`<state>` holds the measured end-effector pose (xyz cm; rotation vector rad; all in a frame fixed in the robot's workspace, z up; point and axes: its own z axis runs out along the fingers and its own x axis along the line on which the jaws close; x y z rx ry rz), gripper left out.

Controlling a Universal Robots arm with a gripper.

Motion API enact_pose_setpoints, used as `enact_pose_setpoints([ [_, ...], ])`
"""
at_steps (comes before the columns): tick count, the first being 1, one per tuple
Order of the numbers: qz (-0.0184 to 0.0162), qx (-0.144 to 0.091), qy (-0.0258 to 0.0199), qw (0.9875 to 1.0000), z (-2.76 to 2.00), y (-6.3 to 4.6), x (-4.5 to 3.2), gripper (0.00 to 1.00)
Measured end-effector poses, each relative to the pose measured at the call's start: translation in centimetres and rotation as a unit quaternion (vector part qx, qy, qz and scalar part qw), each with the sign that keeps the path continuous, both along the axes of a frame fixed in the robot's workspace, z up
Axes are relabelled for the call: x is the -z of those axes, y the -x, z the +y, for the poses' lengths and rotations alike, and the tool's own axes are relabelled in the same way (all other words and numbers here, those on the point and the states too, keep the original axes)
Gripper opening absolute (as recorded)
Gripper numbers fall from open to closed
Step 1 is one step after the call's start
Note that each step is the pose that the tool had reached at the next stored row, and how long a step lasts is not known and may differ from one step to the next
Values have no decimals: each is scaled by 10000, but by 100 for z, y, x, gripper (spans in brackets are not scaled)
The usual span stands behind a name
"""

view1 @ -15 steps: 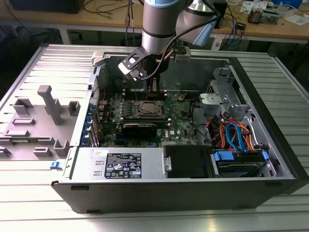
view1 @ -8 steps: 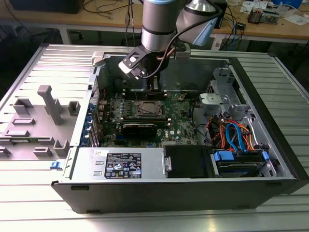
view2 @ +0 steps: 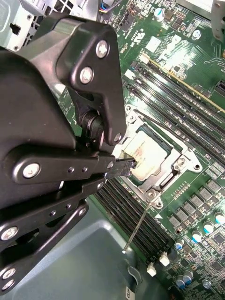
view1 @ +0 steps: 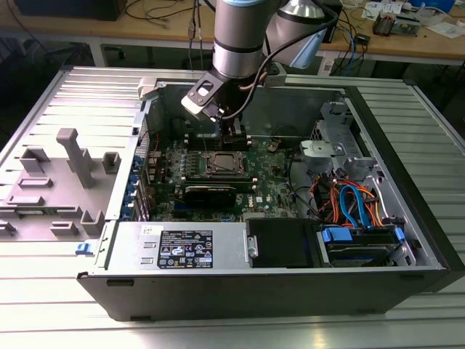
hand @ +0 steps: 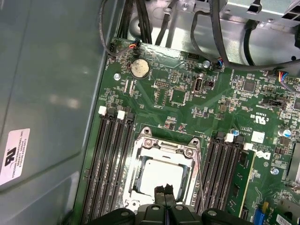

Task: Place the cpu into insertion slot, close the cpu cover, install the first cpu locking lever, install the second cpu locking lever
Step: 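Install the first cpu locking lever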

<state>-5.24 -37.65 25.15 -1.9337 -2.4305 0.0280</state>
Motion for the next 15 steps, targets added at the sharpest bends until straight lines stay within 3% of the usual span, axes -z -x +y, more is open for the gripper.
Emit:
enact_pose_setpoints([
  [12,0,-9,-3,10000,0,1,1,11],
  [15,0,-301,-3,9995,-1,10,-1,11],
])
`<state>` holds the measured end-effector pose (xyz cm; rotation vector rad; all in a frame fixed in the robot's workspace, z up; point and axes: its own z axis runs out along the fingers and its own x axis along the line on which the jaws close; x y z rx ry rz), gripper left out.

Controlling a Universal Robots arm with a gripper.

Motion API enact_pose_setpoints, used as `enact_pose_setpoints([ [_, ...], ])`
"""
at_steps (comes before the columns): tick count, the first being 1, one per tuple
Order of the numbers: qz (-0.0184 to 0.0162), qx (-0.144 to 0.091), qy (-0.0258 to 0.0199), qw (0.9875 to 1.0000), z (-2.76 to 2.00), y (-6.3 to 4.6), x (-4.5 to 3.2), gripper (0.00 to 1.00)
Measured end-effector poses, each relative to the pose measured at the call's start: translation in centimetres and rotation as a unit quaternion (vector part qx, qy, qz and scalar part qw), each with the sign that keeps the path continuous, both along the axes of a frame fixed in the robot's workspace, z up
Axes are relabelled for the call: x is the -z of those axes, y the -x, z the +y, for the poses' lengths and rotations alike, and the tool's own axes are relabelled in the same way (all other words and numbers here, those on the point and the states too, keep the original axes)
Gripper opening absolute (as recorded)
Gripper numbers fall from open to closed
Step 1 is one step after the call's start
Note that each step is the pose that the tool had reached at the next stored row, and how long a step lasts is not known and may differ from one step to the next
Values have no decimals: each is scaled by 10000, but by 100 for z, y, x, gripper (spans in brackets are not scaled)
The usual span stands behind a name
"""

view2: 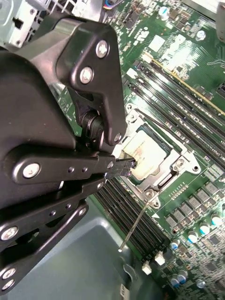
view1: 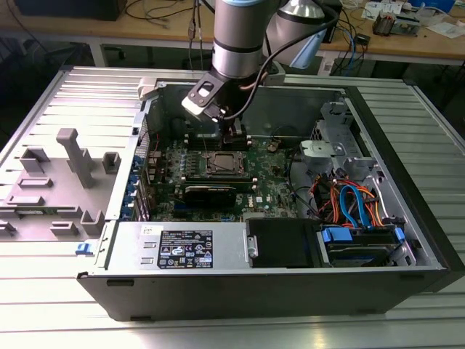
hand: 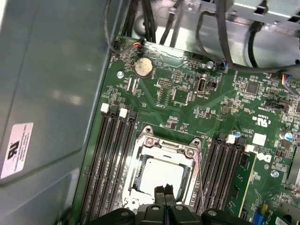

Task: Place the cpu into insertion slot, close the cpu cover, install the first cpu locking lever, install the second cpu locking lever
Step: 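Install the first cpu locking lever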

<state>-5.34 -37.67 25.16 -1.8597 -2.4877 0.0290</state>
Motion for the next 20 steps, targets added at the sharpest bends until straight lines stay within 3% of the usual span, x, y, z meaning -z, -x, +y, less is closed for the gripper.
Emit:
enact_pose_setpoints([
  [3,-1,-92,-1,10000,1,20,-9,11],
  [10,-4,-213,-5,9998,1,58,-195,11],
  [12,-5,-245,-14,9997,1,62,-214,11],
  [14,-7,-301,-117,9995,1,62,-214,11],
  [15,-11,-334,-259,9991,1,63,-214,11],
  [16,-14,-354,-340,9988,0,66,-214,11],
  [18,-14,-477,-343,9983,-1,70,-213,11],
  [20,-6,-695,-343,9970,-1,70,-206,11],
])
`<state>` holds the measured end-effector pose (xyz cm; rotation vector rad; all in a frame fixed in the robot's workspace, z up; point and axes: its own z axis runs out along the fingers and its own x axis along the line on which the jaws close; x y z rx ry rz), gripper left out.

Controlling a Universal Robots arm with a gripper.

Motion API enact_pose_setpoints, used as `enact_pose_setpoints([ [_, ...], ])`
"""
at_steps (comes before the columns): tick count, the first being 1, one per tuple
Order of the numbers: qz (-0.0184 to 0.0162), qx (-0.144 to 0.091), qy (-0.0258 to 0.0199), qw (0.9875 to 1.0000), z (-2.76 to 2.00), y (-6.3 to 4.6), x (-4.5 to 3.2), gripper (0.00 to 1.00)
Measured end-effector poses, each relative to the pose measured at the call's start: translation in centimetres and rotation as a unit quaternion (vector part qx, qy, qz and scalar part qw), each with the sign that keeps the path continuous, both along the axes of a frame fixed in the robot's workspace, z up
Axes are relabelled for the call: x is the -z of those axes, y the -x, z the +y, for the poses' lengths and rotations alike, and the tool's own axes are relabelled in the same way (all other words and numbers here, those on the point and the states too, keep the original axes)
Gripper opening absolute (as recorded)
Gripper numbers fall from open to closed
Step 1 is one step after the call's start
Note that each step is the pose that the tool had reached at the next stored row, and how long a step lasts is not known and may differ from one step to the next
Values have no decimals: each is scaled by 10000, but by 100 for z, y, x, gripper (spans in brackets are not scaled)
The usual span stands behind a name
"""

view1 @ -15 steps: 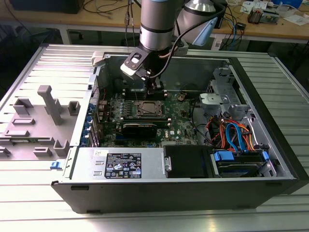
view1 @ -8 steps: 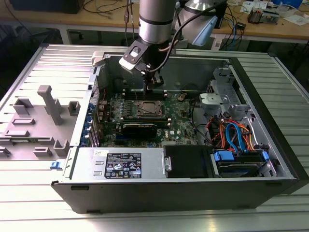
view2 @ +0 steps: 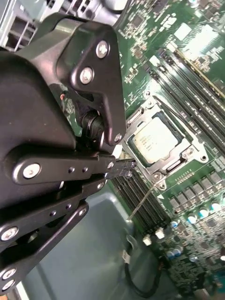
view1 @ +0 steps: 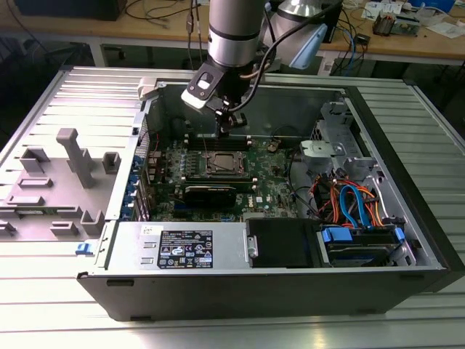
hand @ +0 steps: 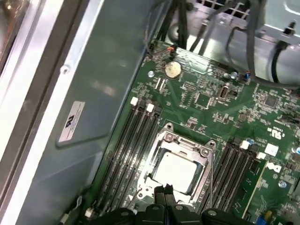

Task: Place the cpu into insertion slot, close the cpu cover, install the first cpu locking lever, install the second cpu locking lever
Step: 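Install the first cpu locking lever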

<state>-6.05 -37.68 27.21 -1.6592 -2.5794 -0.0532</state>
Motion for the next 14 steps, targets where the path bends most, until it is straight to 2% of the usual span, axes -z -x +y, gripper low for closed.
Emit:
enact_pose_setpoints([
  [1,0,-93,0,10000,0,0,2,11],
  [4,-3,-484,0,9988,0,0,14,11],
  [5,-25,-539,3,9985,-1,2,16,11],
  [6,-110,-540,7,9985,-1,38,21,11],
  [7,-169,-541,10,9984,0,66,27,11],
  [8,-188,-580,10,9981,0,79,34,11],
  [12,-188,-1002,2,9948,0,81,40,11],
  [14,-188,-1245,-3,9920,0,81,42,11],
])
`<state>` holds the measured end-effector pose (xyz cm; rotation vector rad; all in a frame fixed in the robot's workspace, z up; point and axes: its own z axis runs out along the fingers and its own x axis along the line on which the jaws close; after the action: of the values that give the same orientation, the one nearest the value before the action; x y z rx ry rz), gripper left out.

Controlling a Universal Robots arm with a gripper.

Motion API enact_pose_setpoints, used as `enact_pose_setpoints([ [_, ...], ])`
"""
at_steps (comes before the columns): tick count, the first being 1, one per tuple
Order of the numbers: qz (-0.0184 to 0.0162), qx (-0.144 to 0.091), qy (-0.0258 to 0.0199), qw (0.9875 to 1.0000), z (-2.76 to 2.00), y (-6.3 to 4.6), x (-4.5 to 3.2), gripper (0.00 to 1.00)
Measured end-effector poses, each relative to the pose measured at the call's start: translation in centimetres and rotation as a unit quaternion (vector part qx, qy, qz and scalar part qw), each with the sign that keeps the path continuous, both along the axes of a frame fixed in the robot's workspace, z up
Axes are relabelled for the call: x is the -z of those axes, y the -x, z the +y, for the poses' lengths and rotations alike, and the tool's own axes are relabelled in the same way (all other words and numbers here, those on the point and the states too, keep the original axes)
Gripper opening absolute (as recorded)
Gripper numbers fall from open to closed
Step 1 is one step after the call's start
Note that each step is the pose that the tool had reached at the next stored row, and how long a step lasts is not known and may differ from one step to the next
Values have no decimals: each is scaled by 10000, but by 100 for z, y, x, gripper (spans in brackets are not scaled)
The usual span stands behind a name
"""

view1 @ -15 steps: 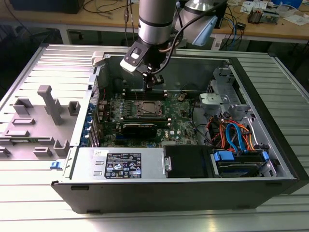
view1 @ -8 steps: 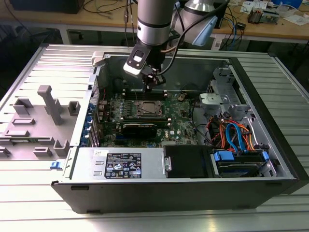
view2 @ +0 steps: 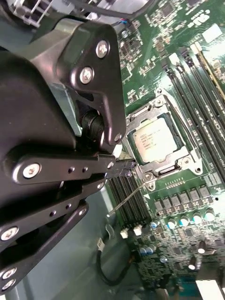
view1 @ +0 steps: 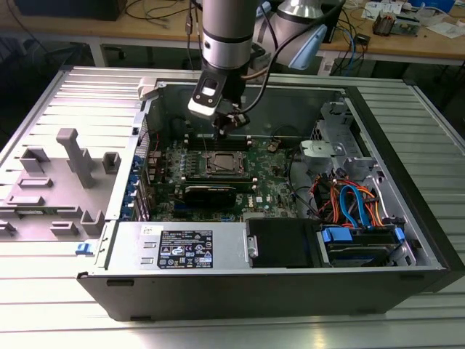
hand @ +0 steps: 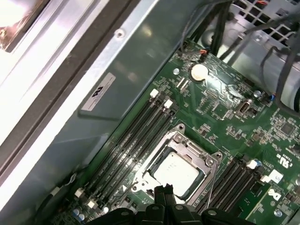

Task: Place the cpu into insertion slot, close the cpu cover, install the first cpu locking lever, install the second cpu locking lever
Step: 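Install the first cpu locking lever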

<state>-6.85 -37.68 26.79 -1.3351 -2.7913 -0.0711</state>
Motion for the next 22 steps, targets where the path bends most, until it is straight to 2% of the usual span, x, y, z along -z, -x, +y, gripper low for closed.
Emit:
enact_pose_setpoints([
  [5,-6,-252,0,9997,0,10,3,11],
  [12,-24,-324,0,9995,0,222,6,11],
  [16,-28,-354,1,9994,0,282,6,11],
  [19,-28,-489,0,9988,0,308,7,11],
  [22,-28,-743,0,9972,0,311,8,11],
])
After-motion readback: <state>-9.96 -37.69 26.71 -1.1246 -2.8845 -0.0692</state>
